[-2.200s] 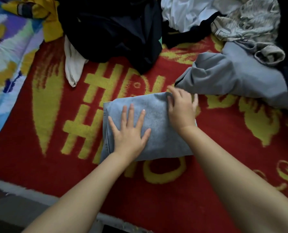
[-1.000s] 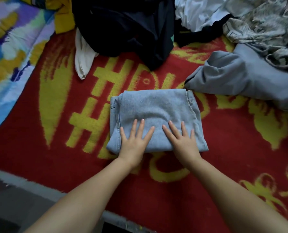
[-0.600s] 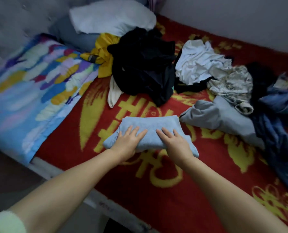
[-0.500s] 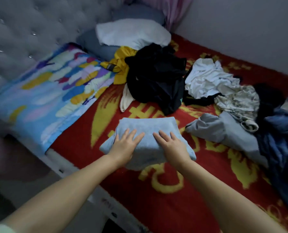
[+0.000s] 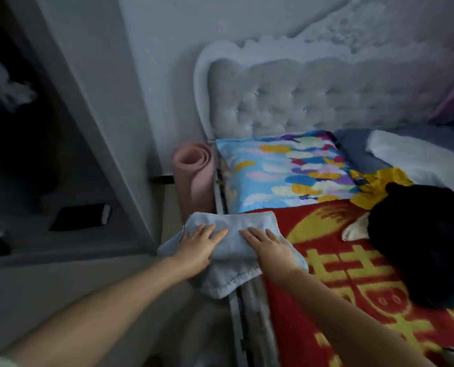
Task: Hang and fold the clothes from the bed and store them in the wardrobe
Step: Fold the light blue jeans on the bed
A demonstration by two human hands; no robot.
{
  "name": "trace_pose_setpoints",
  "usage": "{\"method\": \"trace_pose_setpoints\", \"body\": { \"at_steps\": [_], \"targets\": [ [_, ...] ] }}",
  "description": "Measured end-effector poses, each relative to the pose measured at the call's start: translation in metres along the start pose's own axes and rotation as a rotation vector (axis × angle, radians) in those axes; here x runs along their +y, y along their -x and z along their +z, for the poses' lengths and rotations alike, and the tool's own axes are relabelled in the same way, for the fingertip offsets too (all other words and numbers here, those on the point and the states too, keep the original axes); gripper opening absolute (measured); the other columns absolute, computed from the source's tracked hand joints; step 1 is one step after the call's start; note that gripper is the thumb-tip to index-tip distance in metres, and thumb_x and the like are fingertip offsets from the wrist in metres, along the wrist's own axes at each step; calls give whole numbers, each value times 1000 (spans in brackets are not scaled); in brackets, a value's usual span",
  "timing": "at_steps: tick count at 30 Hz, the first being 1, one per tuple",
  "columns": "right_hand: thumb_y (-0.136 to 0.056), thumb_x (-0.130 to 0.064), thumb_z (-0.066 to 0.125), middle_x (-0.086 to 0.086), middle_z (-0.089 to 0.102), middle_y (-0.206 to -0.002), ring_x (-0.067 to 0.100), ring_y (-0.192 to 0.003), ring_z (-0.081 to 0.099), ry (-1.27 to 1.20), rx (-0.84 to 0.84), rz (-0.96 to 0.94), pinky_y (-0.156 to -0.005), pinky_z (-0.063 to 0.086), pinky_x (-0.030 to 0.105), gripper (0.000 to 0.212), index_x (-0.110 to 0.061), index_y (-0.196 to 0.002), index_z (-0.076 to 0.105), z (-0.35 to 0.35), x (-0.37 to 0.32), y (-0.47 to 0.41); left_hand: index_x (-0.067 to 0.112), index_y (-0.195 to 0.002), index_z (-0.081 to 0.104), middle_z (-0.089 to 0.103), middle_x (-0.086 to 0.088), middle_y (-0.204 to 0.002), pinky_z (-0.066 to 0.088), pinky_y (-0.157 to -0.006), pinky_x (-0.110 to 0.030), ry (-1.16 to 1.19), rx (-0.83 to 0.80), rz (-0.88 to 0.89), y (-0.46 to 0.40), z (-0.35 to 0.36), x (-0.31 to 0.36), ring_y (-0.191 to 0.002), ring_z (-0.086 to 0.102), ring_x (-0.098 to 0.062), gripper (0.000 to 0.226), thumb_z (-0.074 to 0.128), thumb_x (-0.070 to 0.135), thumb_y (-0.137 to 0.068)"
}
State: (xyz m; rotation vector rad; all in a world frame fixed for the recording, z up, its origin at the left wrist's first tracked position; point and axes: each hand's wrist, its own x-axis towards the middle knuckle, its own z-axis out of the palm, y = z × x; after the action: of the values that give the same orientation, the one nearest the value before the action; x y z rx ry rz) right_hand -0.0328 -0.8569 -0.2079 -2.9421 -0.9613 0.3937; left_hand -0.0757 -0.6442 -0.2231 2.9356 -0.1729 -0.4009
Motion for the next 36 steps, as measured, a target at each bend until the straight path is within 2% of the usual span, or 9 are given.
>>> {"method": "trace_pose_setpoints", "body": {
  "at_steps": [2,5,8,12,17,24,31,36],
  "targets": [
    [-91,-3,45,-5,12,-159,32,-142,23,40,-7,-120,-108,35,43,77,-33,-152,8,-5,-50,-31,31,-152,8,7,-5,-158,18,-116,-49,43,10,-106,35,-5,-47,-146,8,-27,74,42,10,-90],
    [-93,-6,41,-4,18,-158,31,-141,27,64,-18,-259,-102,42,42,69,-32,-151,15,-9,-129,-75,30,-152,8,9,-5,-158,21,-115,-43,75,52,-214,87,-10,-119,-145,13,-27,75,43,10,-90],
    [-95,-6,37,-6,21,-157,26,-139,30,54,-51,-386,-98,45,40,65,-32,-151,18,-6,-218,-116,29,-153,9,10,-4,-159,23,-115,-44,116,27,-319,138,-7,-198,-146,12,-26,70,42,13,-92],
    [-95,-6,36,-8,20,-158,24,-141,28,-3,-97,-478,-102,42,38,65,-33,-152,18,2,-332,-164,30,-152,9,13,-2,-159,25,-114,-41,124,23,-411,192,-1,-306,-145,16,-22,67,41,19,-95],
    [-95,-7,38,-8,18,-158,27,-142,27,-37,-166,-529,-101,43,40,65,-33,-152,17,13,-450,-215,31,-152,9,15,-2,-158,27,-113,-42,111,-65,-490,247,-3,-419,-144,19,-23,70,45,18,-93],
    [-90,0,39,-8,25,-156,24,-137,37,-55,-188,-550,-102,44,37,72,-35,-151,20,20,-512,-290,32,-149,16,28,-2,-150,38,-103,-43,136,-95,-471,242,-13,-517,-135,32,-25,73,51,15,-86],
    [-91,-6,41,-10,33,-152,14,-138,35,-125,-203,-534,-110,32,26,68,-35,-150,24,23,-520,-414,30,-150,18,30,-3,-150,37,-103,-48,86,-114,-419,155,-22,-614,-134,34,-29,73,53,16,-87],
    [-91,-6,46,-2,32,-153,23,-132,44,-66,-269,-485,-103,43,34,69,-28,-152,21,24,-531,-510,29,-151,14,28,-5,-150,38,-104,-44,68,-174,-400,84,-27,-688,-134,34,-31,73,51,19,-89]
  ]
}}
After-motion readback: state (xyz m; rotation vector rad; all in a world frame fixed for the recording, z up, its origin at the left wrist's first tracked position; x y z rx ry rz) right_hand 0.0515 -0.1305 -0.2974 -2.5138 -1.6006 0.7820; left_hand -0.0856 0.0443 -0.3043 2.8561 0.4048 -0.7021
